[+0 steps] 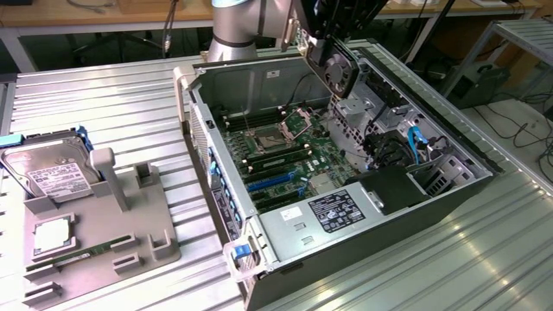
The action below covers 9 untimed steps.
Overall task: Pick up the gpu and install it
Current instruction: 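Pick up the gpu and move the gpu toward the slot, then insert the gpu into the slot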
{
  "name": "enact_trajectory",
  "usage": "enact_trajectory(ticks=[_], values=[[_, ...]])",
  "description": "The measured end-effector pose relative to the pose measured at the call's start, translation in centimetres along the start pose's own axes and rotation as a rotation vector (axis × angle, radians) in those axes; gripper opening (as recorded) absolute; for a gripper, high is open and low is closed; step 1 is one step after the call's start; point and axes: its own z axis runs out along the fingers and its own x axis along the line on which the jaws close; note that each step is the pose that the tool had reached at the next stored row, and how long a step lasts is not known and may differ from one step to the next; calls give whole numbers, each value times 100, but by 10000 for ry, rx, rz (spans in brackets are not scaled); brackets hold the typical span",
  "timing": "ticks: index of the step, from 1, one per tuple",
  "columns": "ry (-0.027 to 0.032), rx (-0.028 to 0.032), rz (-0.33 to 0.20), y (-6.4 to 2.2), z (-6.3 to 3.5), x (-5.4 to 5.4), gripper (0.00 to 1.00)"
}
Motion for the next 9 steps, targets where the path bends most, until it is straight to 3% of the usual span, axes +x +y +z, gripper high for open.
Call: enact_trajectory(ticks=[8,9], values=[[0,0,0,-1,4,-21,27],[-1,-7,-385,-3,4,-21,27]])
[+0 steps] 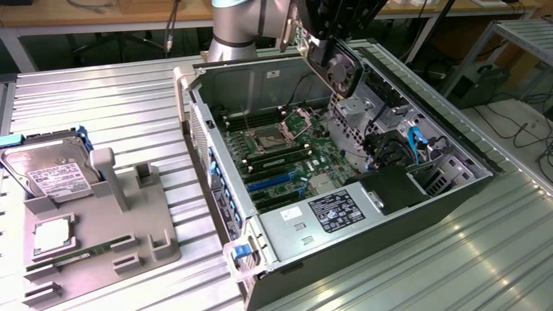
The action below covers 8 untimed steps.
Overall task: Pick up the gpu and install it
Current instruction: 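Insert the gpu into the slot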
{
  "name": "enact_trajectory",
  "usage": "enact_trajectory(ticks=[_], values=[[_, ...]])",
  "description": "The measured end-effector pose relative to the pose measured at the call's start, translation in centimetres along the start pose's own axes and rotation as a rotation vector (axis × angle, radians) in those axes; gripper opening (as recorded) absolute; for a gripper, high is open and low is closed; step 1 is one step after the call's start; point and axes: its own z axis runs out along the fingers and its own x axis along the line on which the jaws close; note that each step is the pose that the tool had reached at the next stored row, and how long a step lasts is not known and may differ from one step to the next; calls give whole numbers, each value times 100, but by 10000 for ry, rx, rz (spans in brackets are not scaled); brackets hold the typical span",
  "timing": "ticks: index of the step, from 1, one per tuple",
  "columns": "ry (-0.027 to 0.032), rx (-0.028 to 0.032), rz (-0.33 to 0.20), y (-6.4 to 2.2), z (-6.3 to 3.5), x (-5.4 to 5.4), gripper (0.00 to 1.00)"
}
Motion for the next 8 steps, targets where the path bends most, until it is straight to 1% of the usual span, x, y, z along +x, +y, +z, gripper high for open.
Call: enact_trajectory(ticks=[1,2,4,8], values=[[-4,-54,-504,-3,0,0,27],[-5,-78,-869,-10,0,1,27],[-3,-98,-1670,-26,0,2,27],[3,-113,-3018,-51,0,4,27]])
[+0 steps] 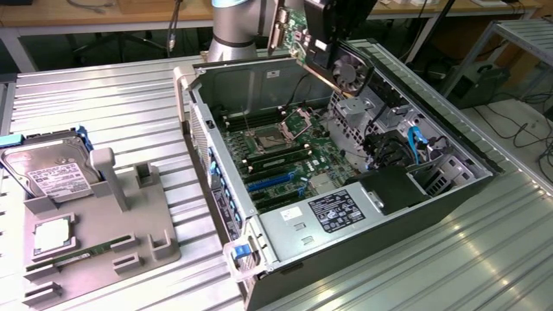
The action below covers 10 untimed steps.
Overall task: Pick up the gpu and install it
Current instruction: 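Insert the gpu into the slot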
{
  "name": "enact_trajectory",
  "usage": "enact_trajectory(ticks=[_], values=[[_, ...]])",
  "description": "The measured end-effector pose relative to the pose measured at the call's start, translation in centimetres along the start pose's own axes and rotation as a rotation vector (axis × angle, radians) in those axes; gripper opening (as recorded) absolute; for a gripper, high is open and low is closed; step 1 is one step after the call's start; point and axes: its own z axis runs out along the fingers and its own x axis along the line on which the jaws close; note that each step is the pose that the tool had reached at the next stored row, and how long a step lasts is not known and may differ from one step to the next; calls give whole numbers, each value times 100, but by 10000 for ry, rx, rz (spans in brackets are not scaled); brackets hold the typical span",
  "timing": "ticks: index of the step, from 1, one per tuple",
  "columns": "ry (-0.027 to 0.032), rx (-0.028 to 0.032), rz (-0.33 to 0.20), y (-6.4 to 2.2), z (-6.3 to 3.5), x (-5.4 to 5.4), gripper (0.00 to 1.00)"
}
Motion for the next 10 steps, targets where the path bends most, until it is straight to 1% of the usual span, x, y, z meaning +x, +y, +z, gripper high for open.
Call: enact_trajectory(ticks=[1,3,5,10], values=[[2,-4,-335,-4,0,1,27],[5,-7,-597,-6,0,2,27],[6,-9,-775,-7,0,3,27],[8,-13,-1033,-9,0,4,27]])
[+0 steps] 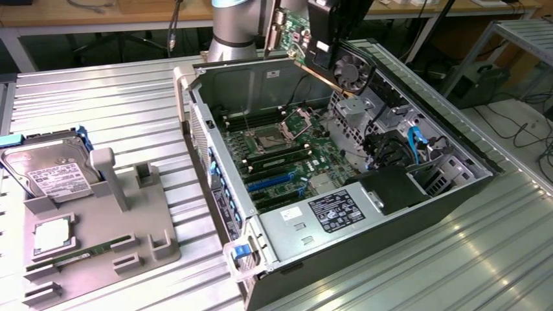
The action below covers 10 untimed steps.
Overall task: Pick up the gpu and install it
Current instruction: 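Insert the gpu into the slot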
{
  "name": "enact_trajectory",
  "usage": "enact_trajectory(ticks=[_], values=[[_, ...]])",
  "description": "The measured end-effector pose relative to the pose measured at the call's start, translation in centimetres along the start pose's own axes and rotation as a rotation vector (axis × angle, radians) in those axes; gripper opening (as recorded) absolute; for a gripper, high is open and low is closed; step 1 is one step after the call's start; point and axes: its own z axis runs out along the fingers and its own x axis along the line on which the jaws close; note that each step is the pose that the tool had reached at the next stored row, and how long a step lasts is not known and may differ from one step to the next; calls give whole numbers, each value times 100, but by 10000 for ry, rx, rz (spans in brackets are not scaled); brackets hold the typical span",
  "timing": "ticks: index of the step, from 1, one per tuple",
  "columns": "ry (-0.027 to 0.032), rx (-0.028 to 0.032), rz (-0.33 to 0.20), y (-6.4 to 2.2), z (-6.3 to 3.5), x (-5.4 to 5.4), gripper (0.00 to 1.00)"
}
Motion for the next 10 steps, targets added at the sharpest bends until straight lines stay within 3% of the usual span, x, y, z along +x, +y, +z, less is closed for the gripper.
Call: enact_trajectory(ticks=[10], values=[[4,-5,-450,-4,0,2,27]])
